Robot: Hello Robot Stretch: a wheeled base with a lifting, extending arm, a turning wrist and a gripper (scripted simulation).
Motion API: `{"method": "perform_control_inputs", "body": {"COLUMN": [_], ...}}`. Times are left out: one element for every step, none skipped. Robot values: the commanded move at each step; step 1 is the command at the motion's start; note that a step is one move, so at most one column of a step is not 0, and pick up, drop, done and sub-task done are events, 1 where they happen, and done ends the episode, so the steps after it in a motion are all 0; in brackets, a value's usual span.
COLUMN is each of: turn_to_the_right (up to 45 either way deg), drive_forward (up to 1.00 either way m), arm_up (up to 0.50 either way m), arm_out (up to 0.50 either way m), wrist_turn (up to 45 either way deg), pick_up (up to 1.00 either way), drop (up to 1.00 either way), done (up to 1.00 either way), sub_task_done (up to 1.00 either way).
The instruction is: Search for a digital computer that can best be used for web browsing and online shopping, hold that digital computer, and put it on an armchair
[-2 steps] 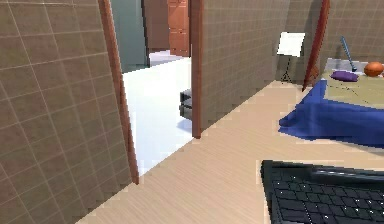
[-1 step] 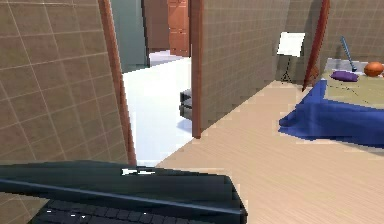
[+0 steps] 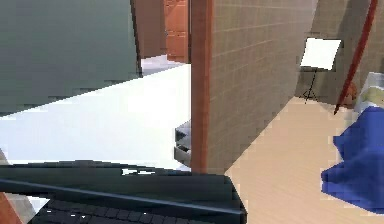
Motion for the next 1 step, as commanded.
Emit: {"method": "perform_control_inputs", "body": {"turn_to_the_right": [-6.0], "drive_forward": [0.00], "arm_up": [0.00], "arm_out": [0.00], "wrist_turn": [0.0], "pick_up": [0.00], "drop": [0.00], "done": [0.00], "sub_task_done": [0.00]}}
